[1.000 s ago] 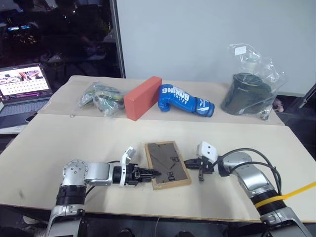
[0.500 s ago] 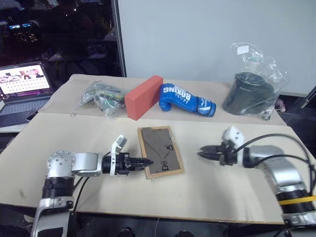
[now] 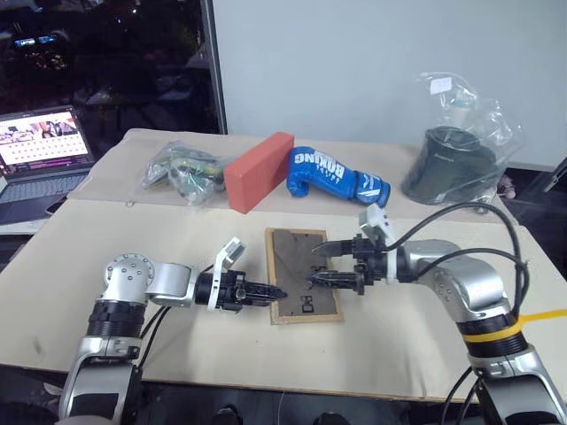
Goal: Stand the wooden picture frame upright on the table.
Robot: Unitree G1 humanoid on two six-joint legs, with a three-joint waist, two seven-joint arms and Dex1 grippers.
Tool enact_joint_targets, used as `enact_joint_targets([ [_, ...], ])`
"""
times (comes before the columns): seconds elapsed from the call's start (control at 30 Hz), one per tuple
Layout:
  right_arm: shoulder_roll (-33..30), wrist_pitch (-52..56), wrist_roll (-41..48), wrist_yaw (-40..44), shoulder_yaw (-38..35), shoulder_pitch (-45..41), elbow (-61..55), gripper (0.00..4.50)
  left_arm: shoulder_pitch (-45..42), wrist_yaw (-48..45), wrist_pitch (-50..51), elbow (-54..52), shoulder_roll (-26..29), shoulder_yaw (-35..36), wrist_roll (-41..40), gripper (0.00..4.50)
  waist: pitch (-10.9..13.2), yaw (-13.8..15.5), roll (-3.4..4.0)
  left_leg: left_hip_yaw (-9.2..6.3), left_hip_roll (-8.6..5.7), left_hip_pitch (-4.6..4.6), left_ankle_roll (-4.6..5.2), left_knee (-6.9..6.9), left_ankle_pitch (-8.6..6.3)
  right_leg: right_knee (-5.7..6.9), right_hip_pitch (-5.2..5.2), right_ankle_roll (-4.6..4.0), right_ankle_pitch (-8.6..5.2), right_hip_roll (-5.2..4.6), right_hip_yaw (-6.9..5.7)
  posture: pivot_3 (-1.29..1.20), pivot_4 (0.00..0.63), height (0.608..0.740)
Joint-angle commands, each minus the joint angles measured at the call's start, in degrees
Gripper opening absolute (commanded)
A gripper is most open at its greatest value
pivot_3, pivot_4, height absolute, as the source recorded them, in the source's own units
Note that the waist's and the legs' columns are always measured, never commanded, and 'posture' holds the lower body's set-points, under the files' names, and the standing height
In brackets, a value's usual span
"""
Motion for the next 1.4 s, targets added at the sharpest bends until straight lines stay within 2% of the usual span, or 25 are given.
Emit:
enact_joint_targets([
  [0.03, -0.6, -0.5, -0.4, 2.2, 1.7, -1.7, -1.6, 4.46, -2.4, -3.4, 0.2, -0.9, -0.1, 1.2, 0.1, 1.06, 0.0, 0.1, 0.00, -0.03, 0.00, -0.01, 0.00, -0.01, 0.00, 0.00, 0.00, -0.01, 0.00, 0.00, -0.03, 0.00, 0.150, 0.723],
  [0.17, -1.7, -1.3, 0.7, 5.9, 3.7, -0.5, -6.6, 4.46, -1.7, -5.2, 0.2, -0.2, 0.2, 0.7, 4.0, 1.06, 0.0, 0.0, 0.00, -0.05, 0.00, 0.00, 0.00, -0.03, 0.00, -0.01, 0.00, 0.00, 0.00, 0.01, -0.05, 0.00, 0.150, 0.723],
  [0.33, -2.6, -0.9, 2.2, 6.9, 2.9, -0.4, -9.9, 4.46, -1.9, -9.2, 0.2, 0.9, 0.5, 0.6, 7.7, 1.06, 0.0, -0.1, 0.00, -0.05, 0.00, 0.01, -0.01, -0.01, 0.00, 0.02, 0.00, 0.03, -0.02, 0.01, -0.06, 0.00, 0.150, 0.723],
  [0.5, -5.6, -4.6, -2.0, 5.9, 2.2, 0.9, -8.0, 4.46, -2.6, -14.3, 0.2, 2.2, 1.8, -0.5, 8.6, 1.06, 0.0, -0.1, 0.00, -0.06, 0.00, 0.01, -0.01, -0.01, 0.01, 0.04, -0.01, 0.05, -0.03, 0.01, -0.06, 0.00, 0.150, 0.723],
  [0.6, -6.0, -6.9, -4.8, 2.6, 0.4, 1.4, -5.3, 4.46, -2.3, -18.6, 0.2, 1.3, 3.5, -1.9, 9.2, 1.06, 0.0, -0.2, 0.00, -0.06, 0.00, 0.00, -0.01, -0.01, 0.01, 0.04, -0.03, 0.06, -0.04, 0.01, -0.06, 0.00, 0.150, 0.723],
  [0.7, -8.4, -9.6, -6.1, 2.7, -1.8, 2.9, -4.0, 4.46, -2.6, -21.7, 0.2, 2.3, 4.8, -2.7, 11.0, 1.06, 0.0, -0.1, 0.00, -0.06, 0.00, 0.01, -0.01, -0.01, 0.01, 0.05, -0.03, 0.06, -0.04, 0.00, -0.06, 0.00, 0.150, 0.723],
  [0.87, -13.9, -18.7, -7.5, 3.7, -9.6, 5.3, 2.8, 4.46, -4.2, -29.7, 0.2, 6.3, 9.1, -6.3, 13.2, 1.06, 0.0, 0.1, -0.01, -0.05, -0.01, -0.02, -0.01, -0.01, 0.01, 0.02, -0.02, 0.06, -0.04, 0.00, -0.06, 0.00, 0.150, 0.723],
  [0.97, -11.0, -34.4, -14.3, -3.7, -11.0, 5.2, 9.1, 4.46, -6.2, -36.2, 0.2, 11.0, 10.5, -8.8, 10.6, 1.06, 0.0, -0.1, -0.01, -0.06, 0.00, 0.00, -0.01, -0.01, 0.01, 0.01, -0.02, 0.25, -0.16, 0.01, -0.07, 0.00, 0.150, 0.723],
  [1.03, -10.0, -46.9, -22.2, -8.4, -8.8, 6.0, 12.3, 4.46, -6.7, -38.8, 0.2, 11.8, 10.6, -9.9, 11.5, 1.06, 0.0, -0.4, -0.01, -0.05, 0.00, 0.03, -0.01, -0.01, 0.01, 0.05, -0.03, 0.34, -0.21, 0.01, -0.07, 0.00, 0.150, 0.723],
  [1.1, -9.2, -62.8, -33.5, -17.0, -5.6, 6.9, 15.2, 4.46, -7.5, -41.0, 0.2, 13.7, 9.7, -11.0, 12.6, 1.06, 0.0, -0.4, 0.00, -0.05, 0.00, 0.04, -0.01, -0.01, 0.01, 0.08, -0.04, 0.34, -0.21, 0.01, -0.07, 0.00, 0.150, 0.723],
  [1.17, -8.4, -73.3, -41.9, -24.8, -3.4, 7.2, 17.5, 4.46, -8.4, -43.2, 0.2, 15.4, 9.2, -11.7, 12.5, 1.06, 0.0, -0.4, 0.00, -0.05, 0.00, 0.03, -0.02, -0.02, 0.01, 0.09, -0.08, 0.35, -0.22, 0.01, -0.07, 0.00, 0.150, 0.723],
  [1.23, -8.0, -80.5, -50.7, -33.4, -1.8, 6.9, 18.5, 4.46, -9.1, -45.0, 0.2, 16.0, 9.0, -12.9, 12.6, 1.06, 0.0, -0.4, 0.00, -0.04, -0.01, 0.00, -0.03, -0.03, 0.02, 0.12, -0.11, 0.34, -0.21, 0.01, -0.07, 0.00, 0.150, 0.723],
  [1.4, -4.3, -86.8, -61.5, -47.3, -0.2, 4.7, 17.9, 4.46, -10.1, -48.0, 0.2, 15.4, 8.8, -16.6, 13.7, 1.06, 0.0, -0.3, 0.01, -0.05, -0.01, -0.02, -0.08, -0.02, 0.06, 0.17, -0.11, 0.26, -0.17, 0.01, -0.07, 0.00, 0.150, 0.723],
])
